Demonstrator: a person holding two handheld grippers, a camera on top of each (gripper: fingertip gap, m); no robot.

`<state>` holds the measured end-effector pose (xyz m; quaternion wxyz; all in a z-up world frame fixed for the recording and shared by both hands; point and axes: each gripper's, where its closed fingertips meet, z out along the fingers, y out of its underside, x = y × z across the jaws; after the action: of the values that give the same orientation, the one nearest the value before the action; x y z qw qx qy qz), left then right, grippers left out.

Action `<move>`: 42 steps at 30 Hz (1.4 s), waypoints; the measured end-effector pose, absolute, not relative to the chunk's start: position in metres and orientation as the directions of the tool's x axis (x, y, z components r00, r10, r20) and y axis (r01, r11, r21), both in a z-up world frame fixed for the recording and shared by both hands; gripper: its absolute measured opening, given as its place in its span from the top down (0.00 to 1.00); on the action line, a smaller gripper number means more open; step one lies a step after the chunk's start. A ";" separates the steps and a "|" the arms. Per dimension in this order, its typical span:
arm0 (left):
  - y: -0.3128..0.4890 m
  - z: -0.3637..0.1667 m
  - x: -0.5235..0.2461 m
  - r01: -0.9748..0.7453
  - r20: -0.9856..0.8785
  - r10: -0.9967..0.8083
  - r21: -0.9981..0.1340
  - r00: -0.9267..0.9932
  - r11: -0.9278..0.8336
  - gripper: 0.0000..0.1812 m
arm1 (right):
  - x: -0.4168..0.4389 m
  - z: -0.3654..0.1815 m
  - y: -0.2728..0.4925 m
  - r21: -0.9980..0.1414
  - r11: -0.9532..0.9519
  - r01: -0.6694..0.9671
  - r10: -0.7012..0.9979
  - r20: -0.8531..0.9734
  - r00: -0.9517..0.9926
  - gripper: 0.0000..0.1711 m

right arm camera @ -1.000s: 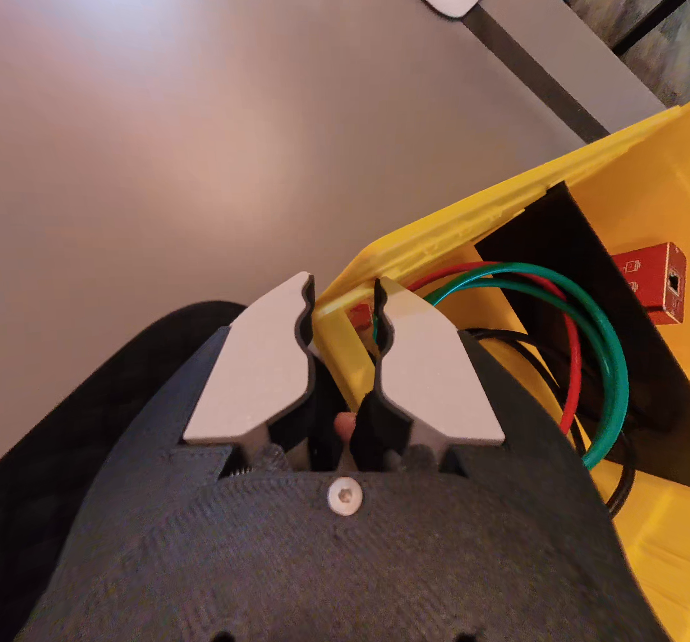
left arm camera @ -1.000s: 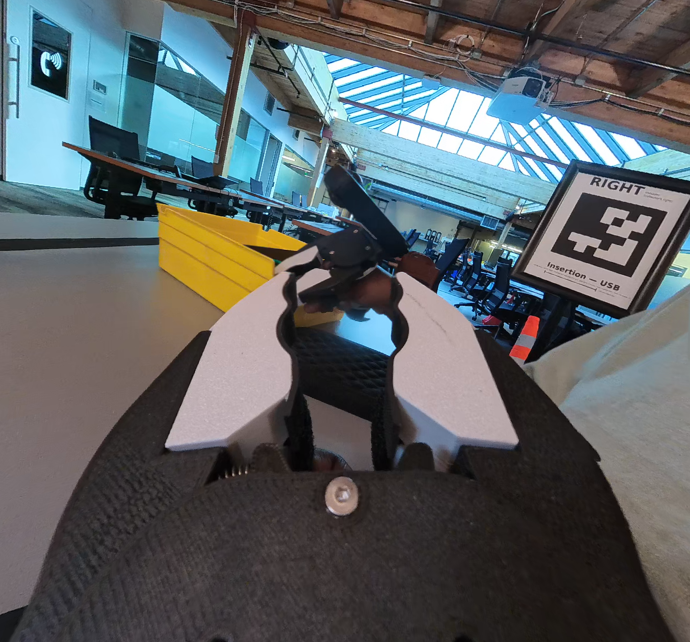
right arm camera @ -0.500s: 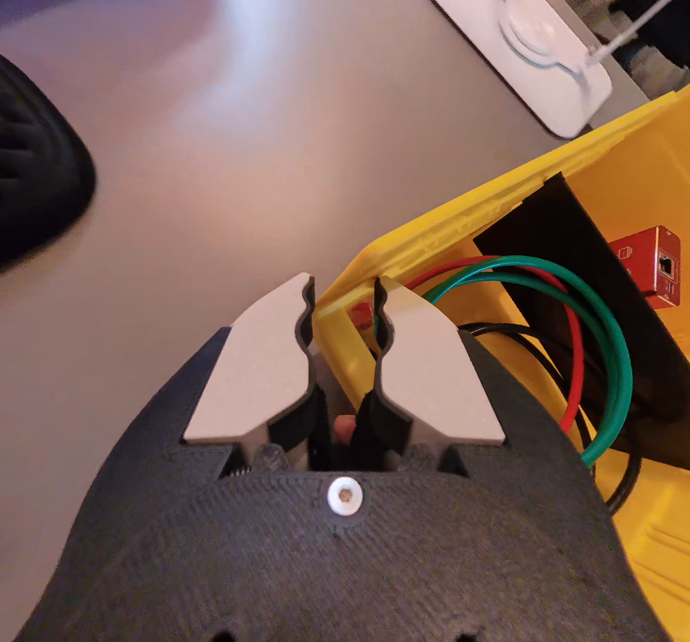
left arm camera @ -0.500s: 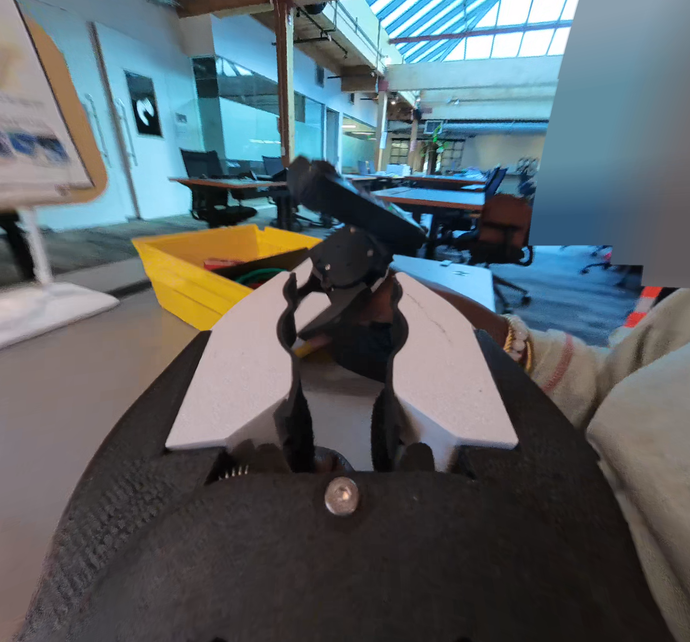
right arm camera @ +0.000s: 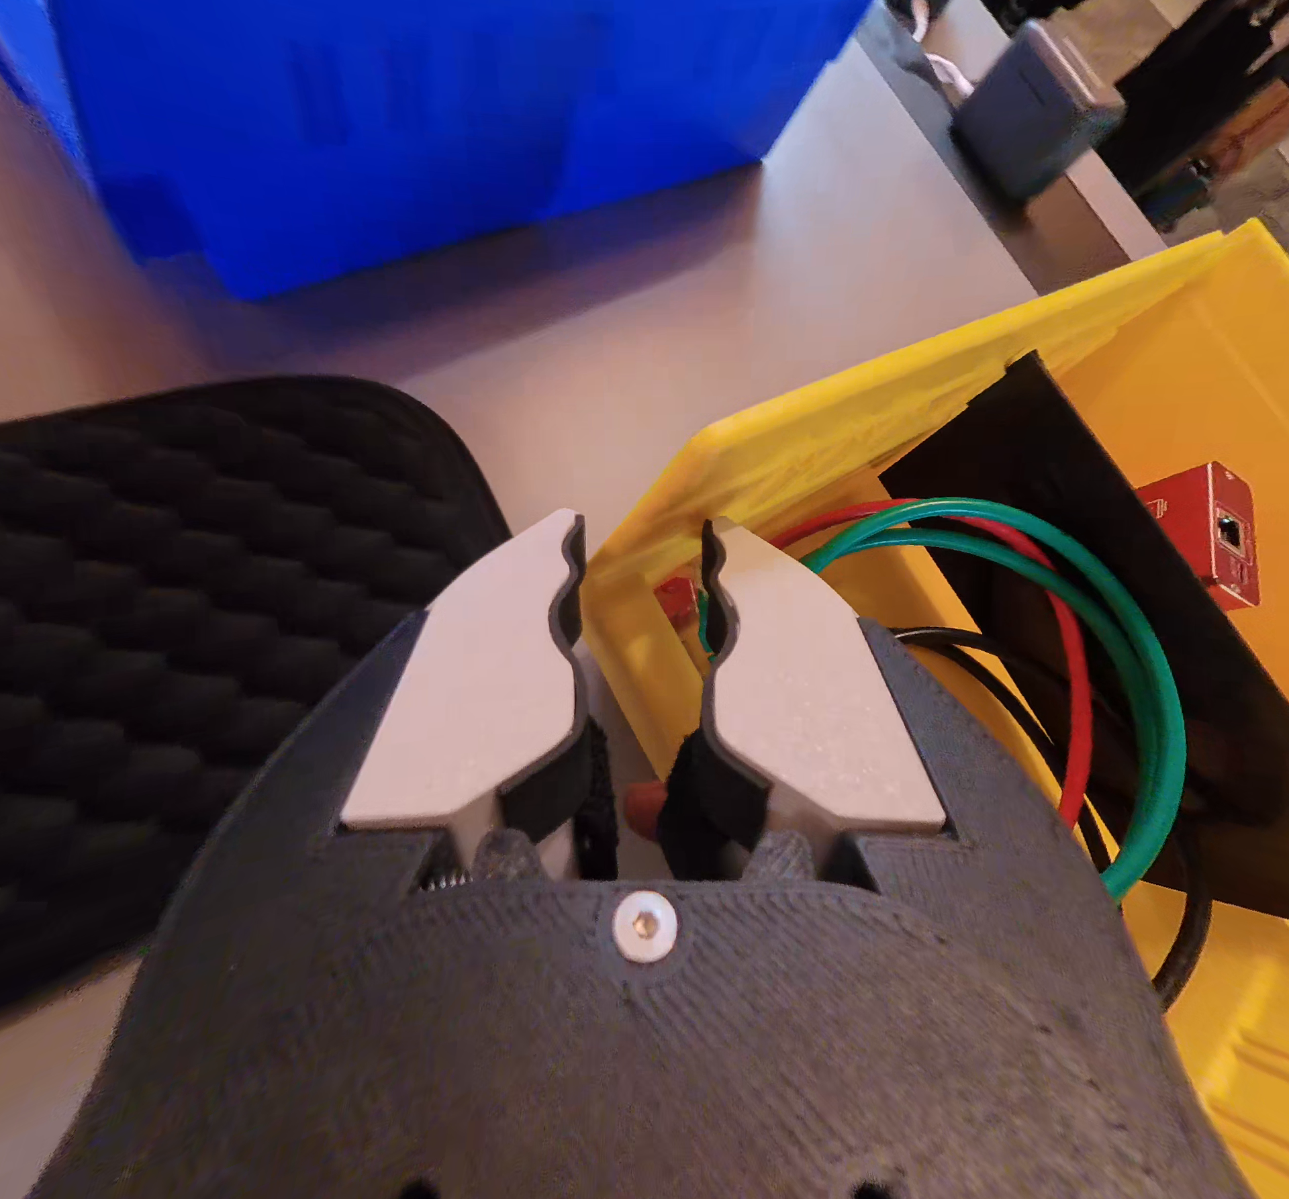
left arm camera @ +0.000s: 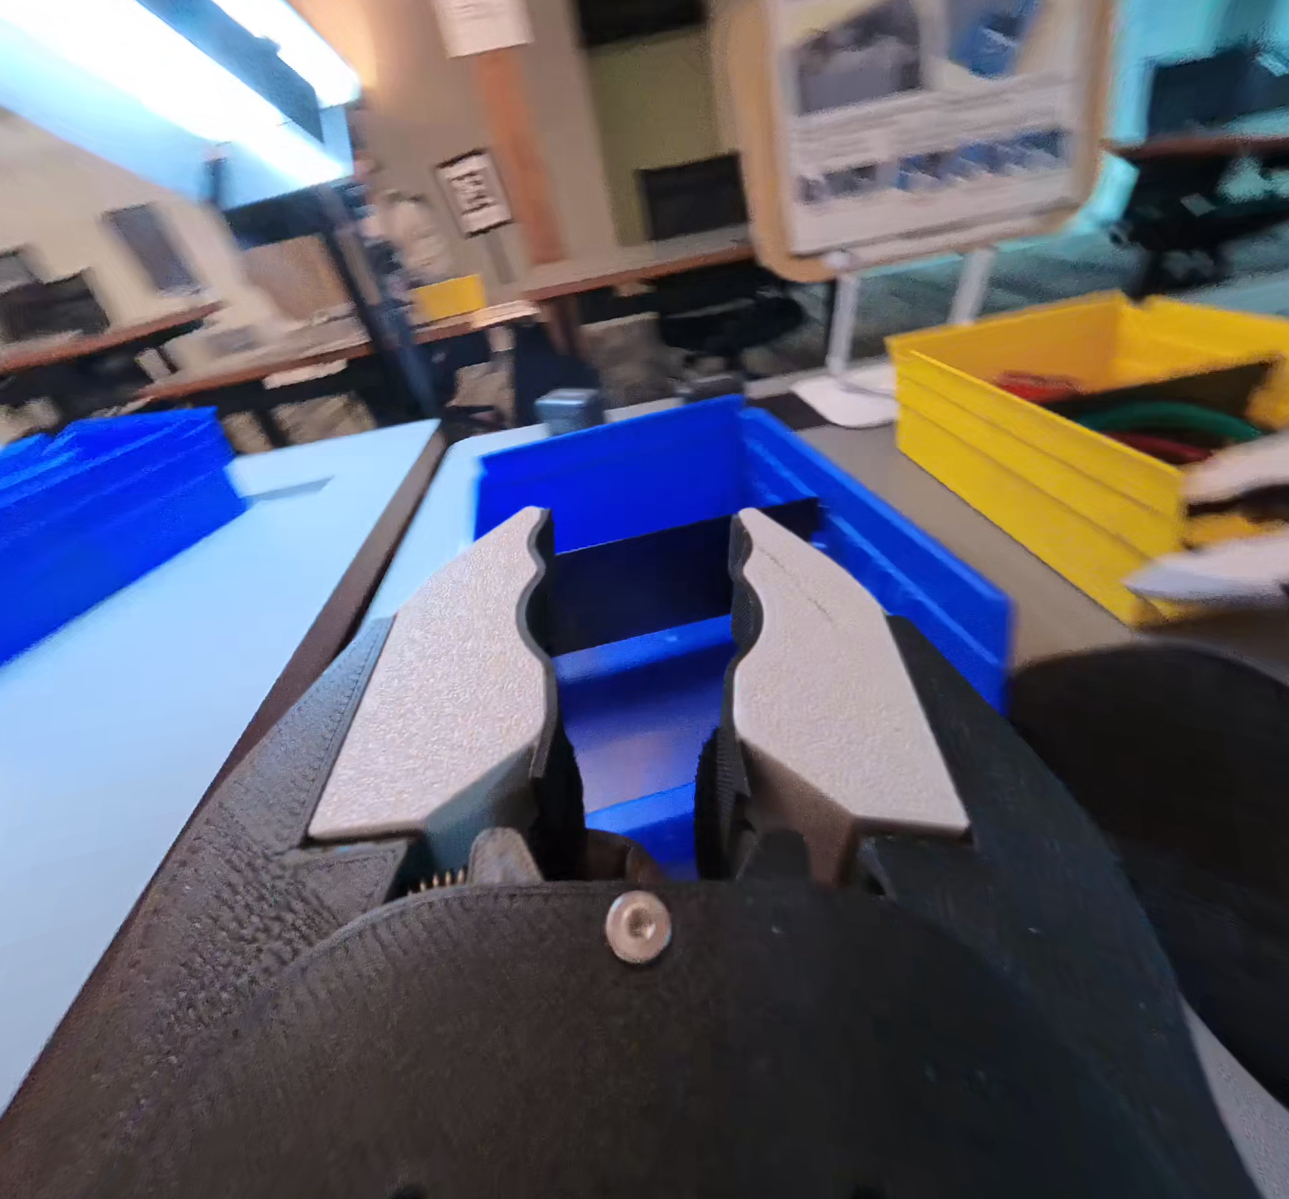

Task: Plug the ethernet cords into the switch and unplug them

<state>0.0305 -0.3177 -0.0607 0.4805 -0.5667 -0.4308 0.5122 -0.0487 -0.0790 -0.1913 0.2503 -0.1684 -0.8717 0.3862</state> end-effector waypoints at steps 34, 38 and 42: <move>-0.396 -0.161 0.003 0.198 0.046 0.996 -0.978 -0.082 0.061 0.87 | 0.003 -0.174 -0.204 -0.890 0.455 -0.035 0.344 0.211 -0.915 0.79; -0.394 -0.172 -0.003 0.270 0.047 0.996 -0.961 -0.072 0.065 0.74 | 0.001 -0.174 -0.200 -0.882 0.468 -0.061 0.351 0.248 -0.903 0.82; -0.388 -0.170 -0.004 0.263 -0.049 0.997 -0.964 -0.064 -0.030 0.97 | 0.000 -0.174 -0.198 -0.871 0.481 -0.101 0.343 0.292 -0.893 0.84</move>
<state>-0.0043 -0.3878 -0.1700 0.4018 -0.5537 -0.5687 0.4567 0.0002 -0.1977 -0.1739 0.2198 -0.0727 -0.8321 0.5040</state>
